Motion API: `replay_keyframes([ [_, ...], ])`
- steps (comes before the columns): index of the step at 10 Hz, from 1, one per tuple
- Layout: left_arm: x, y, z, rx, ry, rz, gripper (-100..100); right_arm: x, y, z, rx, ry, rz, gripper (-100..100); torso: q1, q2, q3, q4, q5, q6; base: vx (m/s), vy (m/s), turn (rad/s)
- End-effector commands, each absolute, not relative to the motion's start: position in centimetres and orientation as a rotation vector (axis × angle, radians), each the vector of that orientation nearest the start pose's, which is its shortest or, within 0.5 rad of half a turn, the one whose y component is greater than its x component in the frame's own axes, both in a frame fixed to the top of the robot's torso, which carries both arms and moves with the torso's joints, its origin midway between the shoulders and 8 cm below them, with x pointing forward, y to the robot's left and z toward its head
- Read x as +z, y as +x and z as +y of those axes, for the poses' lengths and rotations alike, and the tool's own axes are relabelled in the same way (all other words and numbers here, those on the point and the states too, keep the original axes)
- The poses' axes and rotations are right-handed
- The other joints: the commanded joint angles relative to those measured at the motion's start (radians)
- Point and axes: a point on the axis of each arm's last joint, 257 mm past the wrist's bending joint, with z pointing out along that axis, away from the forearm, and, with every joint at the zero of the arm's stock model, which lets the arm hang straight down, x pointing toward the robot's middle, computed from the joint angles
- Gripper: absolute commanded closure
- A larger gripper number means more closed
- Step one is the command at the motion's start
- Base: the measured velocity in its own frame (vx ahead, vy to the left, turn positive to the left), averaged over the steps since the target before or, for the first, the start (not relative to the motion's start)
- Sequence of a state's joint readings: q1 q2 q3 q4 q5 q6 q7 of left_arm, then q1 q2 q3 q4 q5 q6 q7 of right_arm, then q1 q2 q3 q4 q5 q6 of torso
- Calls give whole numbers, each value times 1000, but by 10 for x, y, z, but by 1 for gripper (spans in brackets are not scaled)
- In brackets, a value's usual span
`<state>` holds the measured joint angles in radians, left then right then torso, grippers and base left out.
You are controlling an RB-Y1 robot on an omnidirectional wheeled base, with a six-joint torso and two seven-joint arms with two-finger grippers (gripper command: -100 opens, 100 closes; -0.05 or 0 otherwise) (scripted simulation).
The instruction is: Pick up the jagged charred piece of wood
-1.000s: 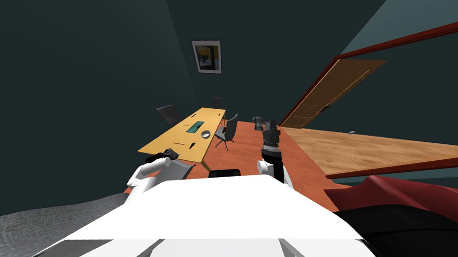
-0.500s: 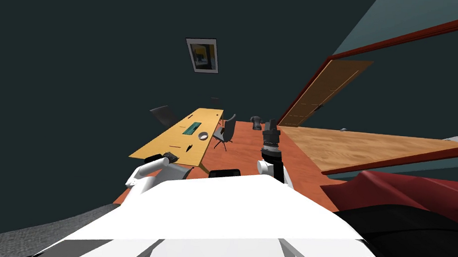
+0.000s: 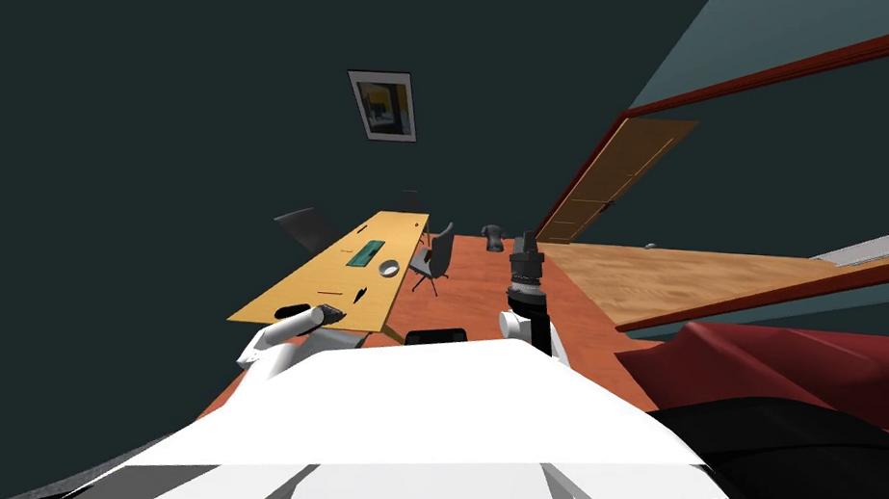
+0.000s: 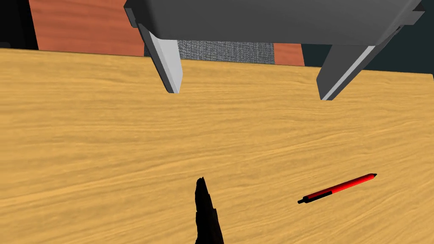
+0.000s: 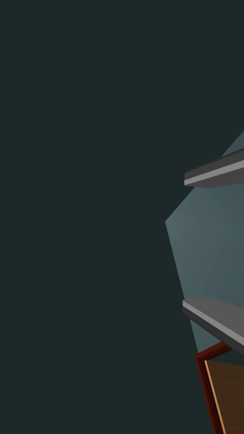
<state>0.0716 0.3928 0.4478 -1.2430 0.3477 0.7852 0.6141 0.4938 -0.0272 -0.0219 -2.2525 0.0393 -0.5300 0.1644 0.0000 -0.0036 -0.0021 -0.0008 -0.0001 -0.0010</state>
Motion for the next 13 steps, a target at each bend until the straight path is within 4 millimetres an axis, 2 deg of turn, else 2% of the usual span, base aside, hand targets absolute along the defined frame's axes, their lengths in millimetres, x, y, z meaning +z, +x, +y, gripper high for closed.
replay_keyframes([
  [1,-474,315,563,-511,-2670,479,-100,20,345,-279,1108,539,686,0,0,0,0,0,0,0,75,2,-111],
  [5,-487,299,563,-465,-2738,414,-100,20,345,-279,1108,539,686,0,0,-1,0,0,0,0,59,4,-55],
  [6,-494,289,563,-433,-2792,353,-100,20,345,-279,1108,539,686,0,0,1,1,0,0,0,52,3,-93],
  [7,-495,288,563,-431,-2793,352,-100,20,345,-279,1108,539,686,0,0,1,0,0,0,0,58,11,-58],
  [10,-511,260,558,-345,-2924,182,-100,20,345,-279,1108,539,686,0,1,-3,-1,0,0,0,105,20,-132],
  [11,-512,259,558,-342,-2926,181,-100,20,345,-279,1108,539,686,0,2,-4,-2,-1,0,0,85,25,-37],
  [13,-519,244,555,-294,-2989,84,-100,20,345,-279,1108,539,686,0,0,-1,-1,0,0,0,72,19,-90],
])
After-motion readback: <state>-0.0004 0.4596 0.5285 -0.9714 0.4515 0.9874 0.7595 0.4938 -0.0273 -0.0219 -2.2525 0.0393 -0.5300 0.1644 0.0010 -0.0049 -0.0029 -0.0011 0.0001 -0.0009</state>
